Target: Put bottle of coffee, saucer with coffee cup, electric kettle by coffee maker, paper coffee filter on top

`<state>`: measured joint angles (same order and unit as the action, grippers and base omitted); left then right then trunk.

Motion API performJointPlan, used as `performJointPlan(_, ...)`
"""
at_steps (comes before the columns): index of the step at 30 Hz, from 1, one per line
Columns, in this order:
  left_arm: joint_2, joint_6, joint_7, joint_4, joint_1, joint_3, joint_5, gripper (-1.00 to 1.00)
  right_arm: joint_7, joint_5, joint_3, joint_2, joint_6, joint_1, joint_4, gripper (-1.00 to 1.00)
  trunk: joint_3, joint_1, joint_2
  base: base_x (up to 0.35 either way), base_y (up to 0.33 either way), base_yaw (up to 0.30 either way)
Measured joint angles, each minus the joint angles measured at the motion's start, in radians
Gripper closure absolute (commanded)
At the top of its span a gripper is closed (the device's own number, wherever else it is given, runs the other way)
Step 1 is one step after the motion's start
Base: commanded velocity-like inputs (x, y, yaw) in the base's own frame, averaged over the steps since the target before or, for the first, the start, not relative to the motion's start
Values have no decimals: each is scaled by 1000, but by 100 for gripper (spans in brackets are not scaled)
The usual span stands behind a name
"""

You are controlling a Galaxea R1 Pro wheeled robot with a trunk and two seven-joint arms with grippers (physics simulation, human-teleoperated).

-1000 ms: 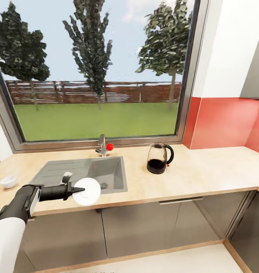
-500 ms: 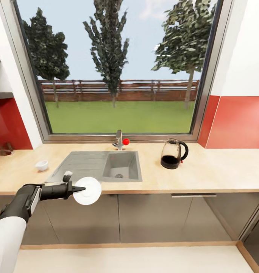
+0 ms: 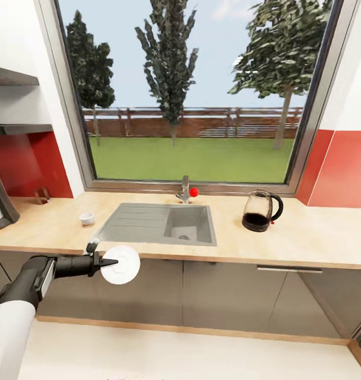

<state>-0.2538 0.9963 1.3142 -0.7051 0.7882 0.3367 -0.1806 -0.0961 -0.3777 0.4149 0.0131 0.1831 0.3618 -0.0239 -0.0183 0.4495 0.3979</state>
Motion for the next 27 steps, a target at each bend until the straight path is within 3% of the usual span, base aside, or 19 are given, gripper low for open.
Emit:
performJointPlan(11, -1, 0, -1, -1, 7, 0, -1, 100, 0, 1, -1, 0, -10, 0, 0, -100, -14, 0, 0, 0, 0, 175)
performJointPlan(22, -6, 3, -1, -59, 7, 4, 0, 100, 0, 2, -1, 0, -20, 0, 0, -100, -28, 0, 0, 0, 0, 176)
performJointPlan(27, -19, 2, -2, -61, 7, 35, 41, 100, 0, 2, -1, 1, -20, 0, 0, -100, -34, 0, 0, 0, 0, 175)
